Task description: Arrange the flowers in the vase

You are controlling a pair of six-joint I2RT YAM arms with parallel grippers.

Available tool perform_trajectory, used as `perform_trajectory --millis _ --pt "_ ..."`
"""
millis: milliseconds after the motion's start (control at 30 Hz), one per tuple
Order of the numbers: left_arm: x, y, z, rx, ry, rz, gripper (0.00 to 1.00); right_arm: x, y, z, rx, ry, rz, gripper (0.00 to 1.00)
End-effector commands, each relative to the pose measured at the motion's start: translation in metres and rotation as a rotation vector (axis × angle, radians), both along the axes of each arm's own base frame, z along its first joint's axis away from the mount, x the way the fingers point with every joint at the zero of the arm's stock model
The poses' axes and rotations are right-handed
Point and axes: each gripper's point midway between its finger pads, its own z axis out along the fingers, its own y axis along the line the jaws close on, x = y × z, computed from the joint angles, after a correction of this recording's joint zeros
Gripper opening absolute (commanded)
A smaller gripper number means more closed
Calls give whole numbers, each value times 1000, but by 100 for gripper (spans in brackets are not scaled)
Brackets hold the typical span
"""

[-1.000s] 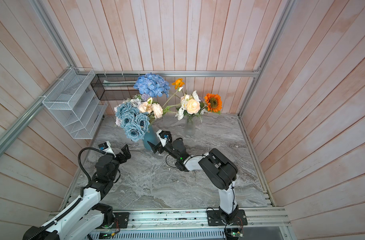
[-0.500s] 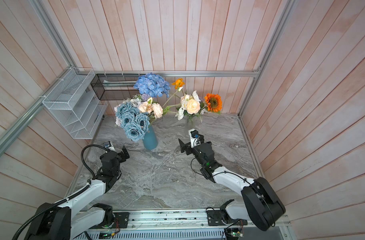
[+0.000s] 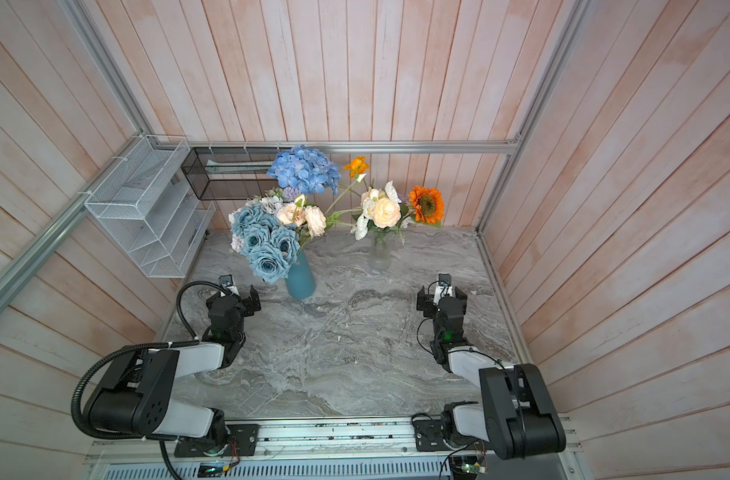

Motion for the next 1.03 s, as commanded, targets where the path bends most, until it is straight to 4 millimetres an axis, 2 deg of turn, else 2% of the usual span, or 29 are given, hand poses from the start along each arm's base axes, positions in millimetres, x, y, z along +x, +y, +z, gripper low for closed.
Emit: perform_trajectory --millis 0,100,200,233,300,400,1000 --pt "5 -4 11 -16 -95 -82 100 6 -1 28 -7 -178 38 98" --pt "1 -12 10 -24 -96 -147 100 16 -13 11 59 -114 43 98" --pt "-7 -9 7 -56 -140 -172 100 9 -24 5 121 -121 40 98" --pt "-7 -7 8 -49 -166 -168 100 7 -21 7 122 -148 56 97" --pt "-4 -9 3 -62 -107 -174 100 5 -19 11 117 -189 74 97" --pt "-5 -8 3 -56 -125 -170 100 10 -22 5 110 -127 50 98" --pt "-4 -8 3 -58 -116 -170 100 10 -21 5 106 -130 45 98"
